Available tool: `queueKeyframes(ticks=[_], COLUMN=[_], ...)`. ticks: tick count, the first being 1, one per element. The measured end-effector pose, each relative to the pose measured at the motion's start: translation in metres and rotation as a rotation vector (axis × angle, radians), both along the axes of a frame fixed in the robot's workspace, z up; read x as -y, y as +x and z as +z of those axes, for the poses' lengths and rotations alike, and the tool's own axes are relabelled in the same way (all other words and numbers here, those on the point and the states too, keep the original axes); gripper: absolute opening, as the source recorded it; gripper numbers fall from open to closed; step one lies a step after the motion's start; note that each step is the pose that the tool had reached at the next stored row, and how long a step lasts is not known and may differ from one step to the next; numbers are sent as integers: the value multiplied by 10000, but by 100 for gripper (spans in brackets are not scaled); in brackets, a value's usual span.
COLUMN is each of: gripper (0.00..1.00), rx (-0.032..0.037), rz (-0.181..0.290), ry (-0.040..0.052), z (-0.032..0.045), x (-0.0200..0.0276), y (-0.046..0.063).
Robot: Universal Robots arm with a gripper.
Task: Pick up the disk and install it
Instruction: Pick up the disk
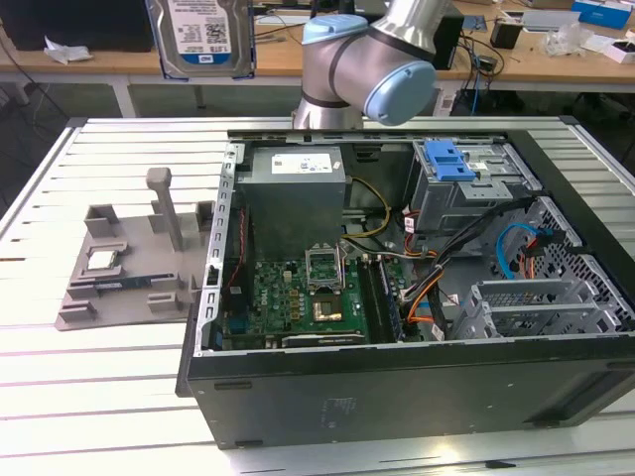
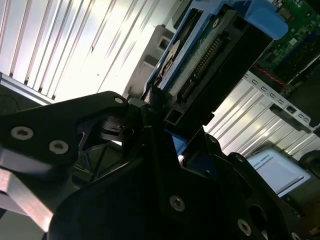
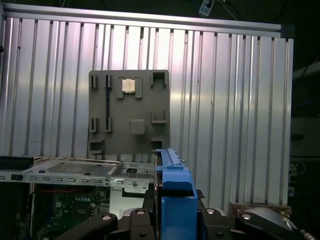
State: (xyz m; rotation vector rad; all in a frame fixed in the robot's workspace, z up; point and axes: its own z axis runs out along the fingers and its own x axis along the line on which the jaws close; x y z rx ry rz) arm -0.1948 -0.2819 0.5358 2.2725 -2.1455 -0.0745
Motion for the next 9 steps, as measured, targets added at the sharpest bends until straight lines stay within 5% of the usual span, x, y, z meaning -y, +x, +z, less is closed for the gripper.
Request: queueKeyframes(ticks=[9], gripper=[37], rx=[-23], rz=[2], ry=[-1], z=[1], x=[0], y=[352])
